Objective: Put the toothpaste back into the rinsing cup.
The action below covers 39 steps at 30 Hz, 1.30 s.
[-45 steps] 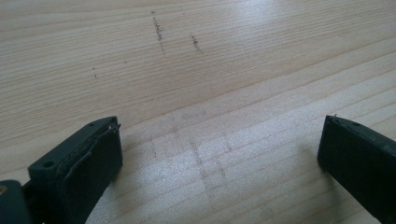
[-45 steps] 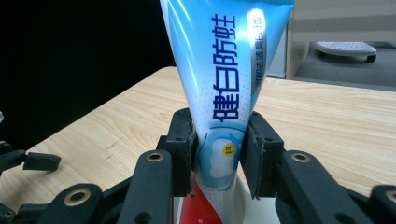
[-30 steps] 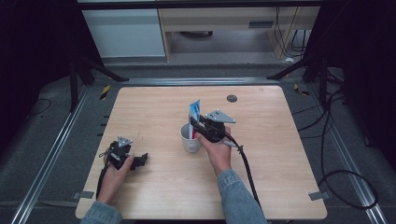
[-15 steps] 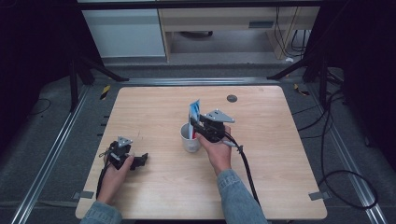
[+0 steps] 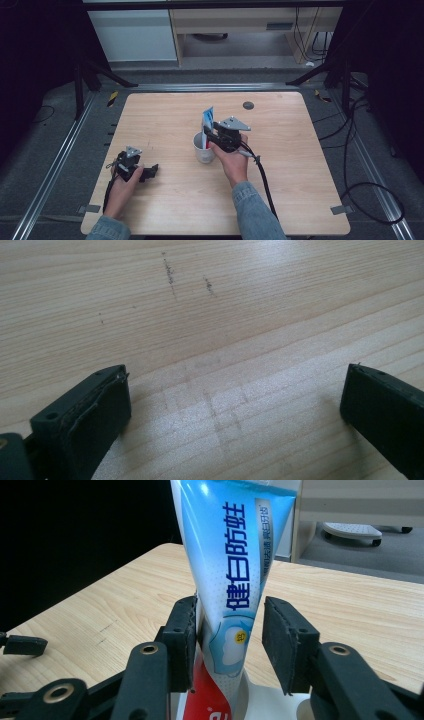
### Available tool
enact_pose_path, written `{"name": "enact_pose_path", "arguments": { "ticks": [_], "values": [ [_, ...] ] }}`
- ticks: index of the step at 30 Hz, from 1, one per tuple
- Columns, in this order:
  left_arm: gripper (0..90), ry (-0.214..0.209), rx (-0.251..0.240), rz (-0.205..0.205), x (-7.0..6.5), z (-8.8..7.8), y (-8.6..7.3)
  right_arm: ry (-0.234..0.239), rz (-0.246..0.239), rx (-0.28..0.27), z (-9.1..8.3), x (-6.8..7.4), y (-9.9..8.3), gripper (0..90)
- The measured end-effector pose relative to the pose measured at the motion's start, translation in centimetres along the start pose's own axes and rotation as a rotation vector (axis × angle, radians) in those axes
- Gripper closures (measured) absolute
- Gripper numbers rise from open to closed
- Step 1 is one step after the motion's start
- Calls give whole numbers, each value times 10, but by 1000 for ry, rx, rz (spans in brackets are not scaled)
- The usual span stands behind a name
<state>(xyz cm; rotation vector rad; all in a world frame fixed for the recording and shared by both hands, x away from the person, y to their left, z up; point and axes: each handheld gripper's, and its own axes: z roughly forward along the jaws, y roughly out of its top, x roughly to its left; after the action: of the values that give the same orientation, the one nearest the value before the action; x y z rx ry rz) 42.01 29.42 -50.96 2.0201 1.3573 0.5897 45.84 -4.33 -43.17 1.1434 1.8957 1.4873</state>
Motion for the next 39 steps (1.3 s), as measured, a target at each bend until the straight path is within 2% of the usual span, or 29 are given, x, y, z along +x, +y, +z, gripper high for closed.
{"name": "enact_pose_path", "arguments": {
  "ticks": [13, 19, 29, 35, 39],
  "values": [
    [0, 0, 2, 2, 0, 0, 0, -11, 22, 40, -1, 0, 4, 458],
    [0, 0, 2, 2, 0, 0, 0, -10, 16, 53, -2, 3, 8, 432],
    [0, 0, 2, 2, 0, 0, 0, -12, -13, 99, -4, 8, 17, 317],
    [0, 0, 2, 3, 0, 0, 0, -27, -45, 124, -6, 11, 21, 239],
    [0, 0, 2, 2, 0, 0, 0, -42, -83, 147, -7, 13, 25, 212]
  ]
}}
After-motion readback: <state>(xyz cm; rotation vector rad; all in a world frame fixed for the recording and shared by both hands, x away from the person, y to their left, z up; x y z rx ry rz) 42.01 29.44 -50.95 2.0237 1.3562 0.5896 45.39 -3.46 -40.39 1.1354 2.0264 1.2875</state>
